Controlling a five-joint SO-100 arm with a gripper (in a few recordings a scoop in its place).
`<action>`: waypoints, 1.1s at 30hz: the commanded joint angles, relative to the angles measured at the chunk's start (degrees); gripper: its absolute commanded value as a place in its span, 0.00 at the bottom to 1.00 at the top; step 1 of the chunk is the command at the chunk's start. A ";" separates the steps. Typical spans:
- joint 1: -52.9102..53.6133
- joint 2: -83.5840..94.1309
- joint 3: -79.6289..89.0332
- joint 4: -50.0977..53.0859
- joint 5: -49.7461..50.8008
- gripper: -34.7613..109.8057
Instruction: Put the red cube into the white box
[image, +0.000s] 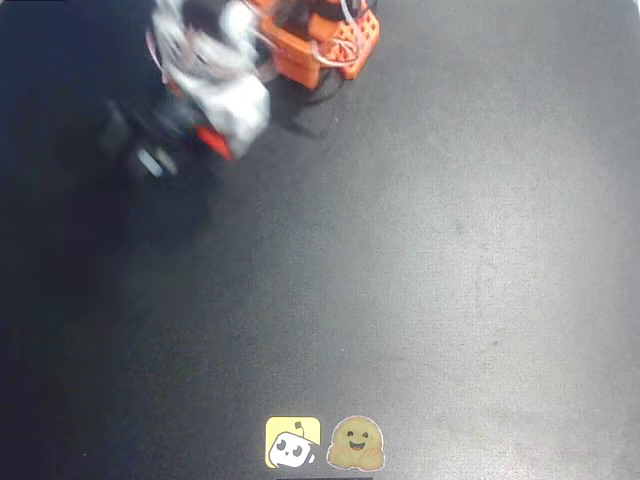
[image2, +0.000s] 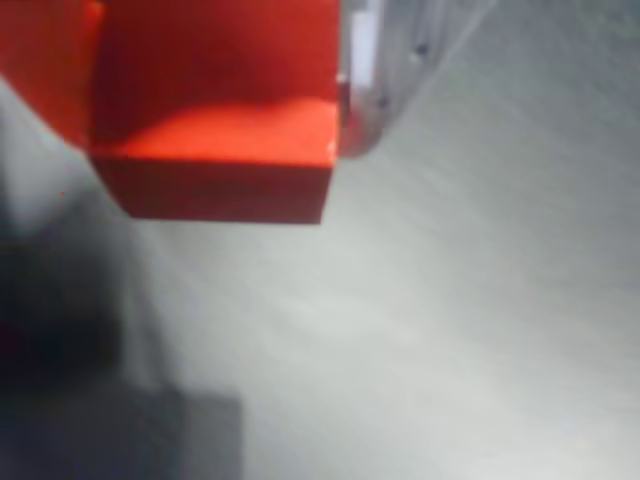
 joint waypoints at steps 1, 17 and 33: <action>9.23 5.54 0.09 5.98 -2.46 0.24; 37.71 11.95 6.42 4.75 -20.65 0.24; 37.35 12.30 6.06 -1.85 -31.03 0.40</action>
